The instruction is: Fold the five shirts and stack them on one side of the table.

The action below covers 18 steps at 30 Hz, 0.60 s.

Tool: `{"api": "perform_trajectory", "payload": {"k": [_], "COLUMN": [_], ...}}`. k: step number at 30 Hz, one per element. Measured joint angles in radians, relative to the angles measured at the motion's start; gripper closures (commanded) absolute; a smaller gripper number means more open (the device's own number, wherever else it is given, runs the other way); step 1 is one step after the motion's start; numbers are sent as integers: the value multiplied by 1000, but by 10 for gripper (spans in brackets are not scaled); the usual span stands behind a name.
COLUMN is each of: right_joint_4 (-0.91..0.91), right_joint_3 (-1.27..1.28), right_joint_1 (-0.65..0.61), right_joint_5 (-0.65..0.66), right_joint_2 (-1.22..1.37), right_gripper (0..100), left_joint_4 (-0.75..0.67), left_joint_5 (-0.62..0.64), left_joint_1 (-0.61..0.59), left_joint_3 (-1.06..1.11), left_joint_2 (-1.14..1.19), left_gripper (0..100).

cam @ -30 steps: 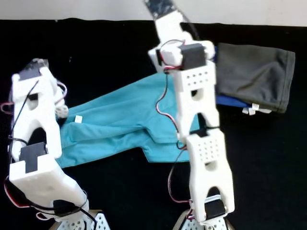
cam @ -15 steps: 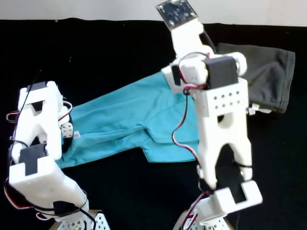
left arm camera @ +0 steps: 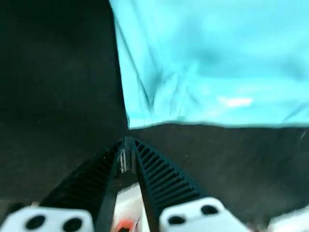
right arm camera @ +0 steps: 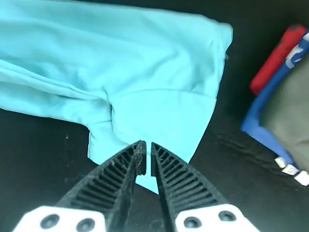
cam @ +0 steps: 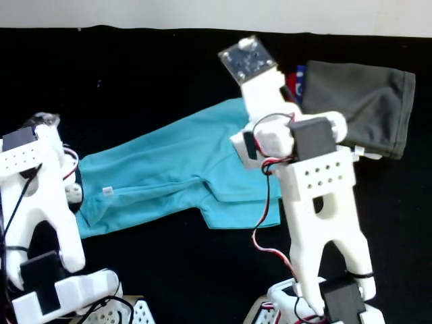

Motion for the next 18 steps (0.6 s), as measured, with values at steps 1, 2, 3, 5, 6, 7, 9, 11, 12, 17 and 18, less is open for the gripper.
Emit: {"api": "perform_trajectory", "payload": {"k": [1, 2, 3, 5, 6, 7, 9, 11, 12, 17, 18], "right_joint_4": [-25, -46, -63, -87, -95, -98, -101, -101, -101, -101, -101], "right_joint_3": [43, 84, 118, 169, 187, 204, 216, 222, 224, 226, 226], "right_joint_1": [0, 0, 0, 0, 0, 0, 0, 0, 0, 0, 0], "right_joint_5": [0, 0, 0, 0, 0, 0, 0, 0, 0, 0, 0], "right_joint_2": [-5, -12, -18, -29, -32, -37, -38, -40, -40, -40, -40], "right_gripper": [965, 965, 965, 965, 965, 965, 965, 965, 965, 965, 965], "left_joint_4": [-26, -49, -71, -114, -135, -161, -195, -204, -206, -167, -143], "left_joint_5": [41, 81, 120, 183, 204, 221, 250, 259, 262, 262, 261], "left_joint_1": [12, 28, 44, 78, 97, 114, 149, 178, 187, 190, 190], "left_joint_3": [3, 3, 3, 3, 3, 5, 5, 5, 5, 6, 6], "left_joint_2": [-2, -2, -2, 5, 14, 26, 52, 89, 114, 209, 209], "left_gripper": [991, 991, 991, 991, 991, 991, 991, 991, 991, 991, 991]}}
